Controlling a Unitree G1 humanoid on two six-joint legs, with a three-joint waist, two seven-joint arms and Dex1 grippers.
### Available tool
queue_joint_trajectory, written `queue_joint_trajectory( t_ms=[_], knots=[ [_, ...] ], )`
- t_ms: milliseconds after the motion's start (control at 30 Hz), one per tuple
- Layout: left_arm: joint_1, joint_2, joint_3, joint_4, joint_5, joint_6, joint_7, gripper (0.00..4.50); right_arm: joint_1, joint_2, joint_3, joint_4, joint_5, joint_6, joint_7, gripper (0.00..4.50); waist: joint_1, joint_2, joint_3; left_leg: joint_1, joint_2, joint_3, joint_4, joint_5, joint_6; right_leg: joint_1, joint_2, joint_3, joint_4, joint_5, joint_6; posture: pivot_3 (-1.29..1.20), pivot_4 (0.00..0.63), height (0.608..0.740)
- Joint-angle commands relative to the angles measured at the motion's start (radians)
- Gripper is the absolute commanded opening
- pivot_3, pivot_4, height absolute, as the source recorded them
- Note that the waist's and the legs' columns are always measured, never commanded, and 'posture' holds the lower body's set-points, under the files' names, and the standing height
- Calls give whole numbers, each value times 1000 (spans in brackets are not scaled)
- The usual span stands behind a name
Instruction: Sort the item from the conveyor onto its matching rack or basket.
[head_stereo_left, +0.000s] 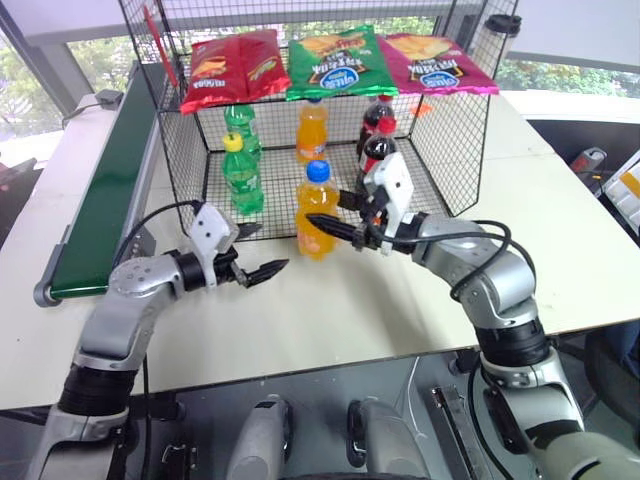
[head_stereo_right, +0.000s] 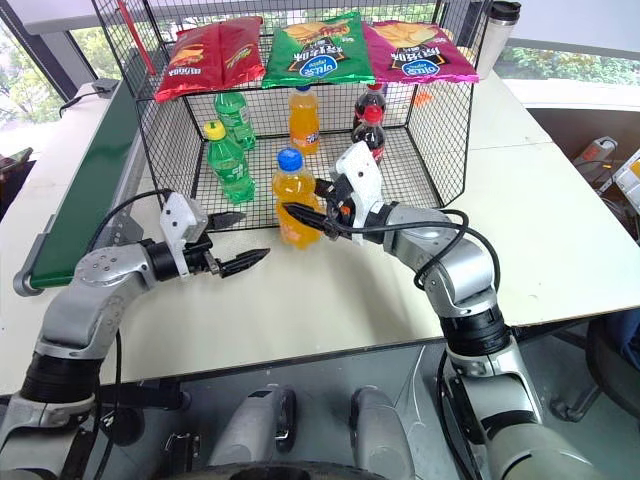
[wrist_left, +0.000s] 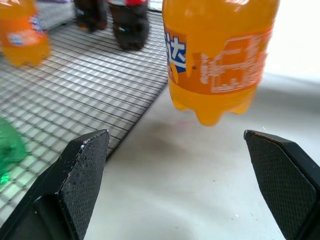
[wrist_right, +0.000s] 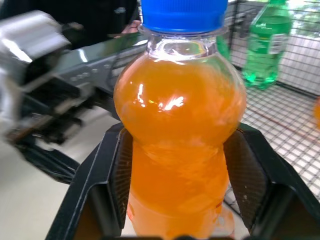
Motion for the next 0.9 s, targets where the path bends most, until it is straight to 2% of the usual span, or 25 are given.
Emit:
queue_joint_trajectory(
  t_ms=[33,267,667,900],
  knots=[
    [14,-17,54,-79,-28,26,68,4467,-71,33,-46,42,-47,-80,-61,2370,-1,0,0,0,0,0,0,0,0,0,0,0,0,0,0,0,150,739],
    [20,-91,86,-160,-23,80,235,4467,-145,99,-53,205,-145,-197,-151,2370,-2,0,0,0,0,0,0,0,0,0,0,0,0,0,0,0,150,739],
    [66,-105,55,-194,-15,78,294,4467,-258,207,-46,495,-240,-400,-195,2370,-18,0,0,0,0,0,0,0,0,0,0,0,0,0,0,0,150,739],
    [61,-116,46,-192,-12,76,305,4467,-318,250,-55,734,-297,-551,-224,2370,-22,0,0,0,0,0,-1,0,0,0,1,0,1,0,0,0,150,739]
  ],
)
